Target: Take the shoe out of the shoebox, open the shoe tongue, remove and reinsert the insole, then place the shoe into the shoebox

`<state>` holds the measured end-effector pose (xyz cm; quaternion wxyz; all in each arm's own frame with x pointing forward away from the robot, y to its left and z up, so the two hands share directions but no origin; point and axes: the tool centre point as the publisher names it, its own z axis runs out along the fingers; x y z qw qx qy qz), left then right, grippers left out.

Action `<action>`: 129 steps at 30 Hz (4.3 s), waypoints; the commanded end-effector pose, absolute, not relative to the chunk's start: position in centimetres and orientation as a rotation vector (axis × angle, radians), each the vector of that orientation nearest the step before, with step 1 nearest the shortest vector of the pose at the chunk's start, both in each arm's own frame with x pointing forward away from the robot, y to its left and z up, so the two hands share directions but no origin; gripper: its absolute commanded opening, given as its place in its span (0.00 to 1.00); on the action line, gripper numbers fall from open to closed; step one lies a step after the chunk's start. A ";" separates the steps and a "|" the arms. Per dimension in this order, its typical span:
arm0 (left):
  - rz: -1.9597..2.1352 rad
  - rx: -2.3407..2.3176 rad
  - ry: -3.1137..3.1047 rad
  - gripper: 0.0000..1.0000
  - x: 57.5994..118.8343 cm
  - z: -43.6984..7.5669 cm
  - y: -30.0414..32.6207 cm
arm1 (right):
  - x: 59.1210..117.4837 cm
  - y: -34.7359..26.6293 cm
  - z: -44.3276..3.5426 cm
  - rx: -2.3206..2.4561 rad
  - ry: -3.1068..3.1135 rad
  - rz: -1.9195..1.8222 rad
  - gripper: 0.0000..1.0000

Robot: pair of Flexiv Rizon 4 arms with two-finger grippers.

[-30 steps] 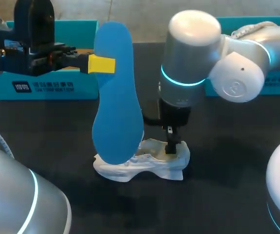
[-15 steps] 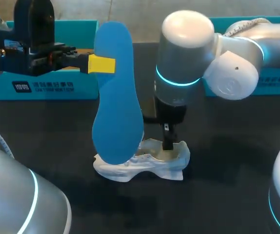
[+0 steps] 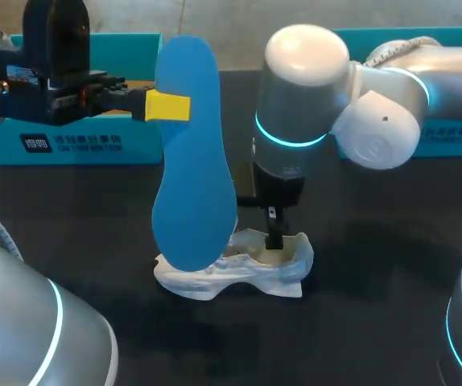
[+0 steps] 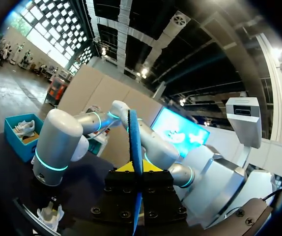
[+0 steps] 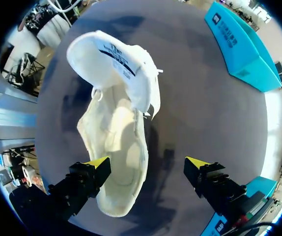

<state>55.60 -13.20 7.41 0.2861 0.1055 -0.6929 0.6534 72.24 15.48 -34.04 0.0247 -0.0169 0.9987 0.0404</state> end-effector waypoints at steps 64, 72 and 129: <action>1.743 0.280 -1.854 0.00 55.7 7.4 -13.3 | 69.3 15.1 -34.8 1.036 3.020 0.192 0.00; 1.743 0.280 -1.854 0.00 55.7 7.4 -13.3 | 68.4 16.1 -34.2 1.306 2.881 0.279 0.00; 1.743 0.280 -1.854 0.00 55.7 7.4 -13.3 | 68.0 15.6 -37.5 2.112 2.386 0.363 0.00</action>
